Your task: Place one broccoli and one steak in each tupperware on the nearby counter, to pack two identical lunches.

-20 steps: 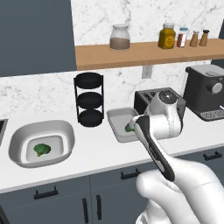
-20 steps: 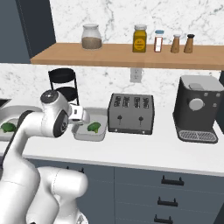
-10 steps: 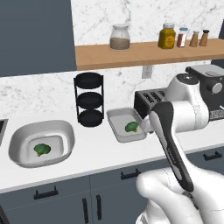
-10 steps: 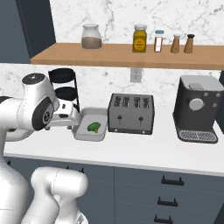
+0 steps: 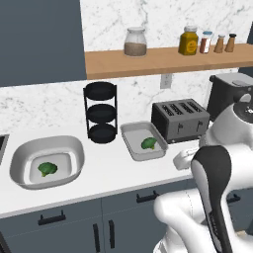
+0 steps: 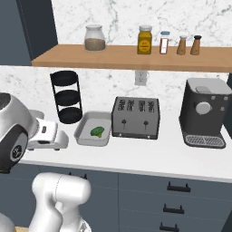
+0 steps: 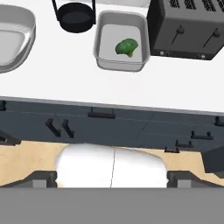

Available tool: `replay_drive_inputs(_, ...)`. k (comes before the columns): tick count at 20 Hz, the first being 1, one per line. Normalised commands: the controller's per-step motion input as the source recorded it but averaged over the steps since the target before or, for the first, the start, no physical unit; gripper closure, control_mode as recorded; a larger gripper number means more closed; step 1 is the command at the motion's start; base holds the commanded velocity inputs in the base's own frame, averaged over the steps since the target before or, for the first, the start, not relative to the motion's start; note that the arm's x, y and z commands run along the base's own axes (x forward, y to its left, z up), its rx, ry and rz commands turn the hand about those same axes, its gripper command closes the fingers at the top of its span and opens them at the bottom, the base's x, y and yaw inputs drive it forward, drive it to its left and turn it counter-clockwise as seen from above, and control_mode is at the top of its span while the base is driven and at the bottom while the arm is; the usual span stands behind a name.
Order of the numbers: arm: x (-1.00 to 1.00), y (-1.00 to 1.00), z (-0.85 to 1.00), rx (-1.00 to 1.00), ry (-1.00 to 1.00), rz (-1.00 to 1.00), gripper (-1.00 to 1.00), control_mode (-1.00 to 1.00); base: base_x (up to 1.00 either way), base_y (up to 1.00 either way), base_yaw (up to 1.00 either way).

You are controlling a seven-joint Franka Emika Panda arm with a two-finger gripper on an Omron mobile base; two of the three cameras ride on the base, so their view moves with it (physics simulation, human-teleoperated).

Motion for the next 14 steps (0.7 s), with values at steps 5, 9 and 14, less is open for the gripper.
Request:
replay_drive_inputs(5,-0.82,0.0,0.46,0.01,-0.05,0.0,-1.0,-1.0,0.0,0.0,0.0)
replay_drive_inputs(9,-0.47,0.0,0.74,0.01,0.0,0.0,-1.0,-1.0,0.0,0.0,0.0)
replay_drive_inputs(14,-0.21,0.0,0.9,0.0,-0.02,0.0,-1.0,-1.0,0.0,0.0,0.0)
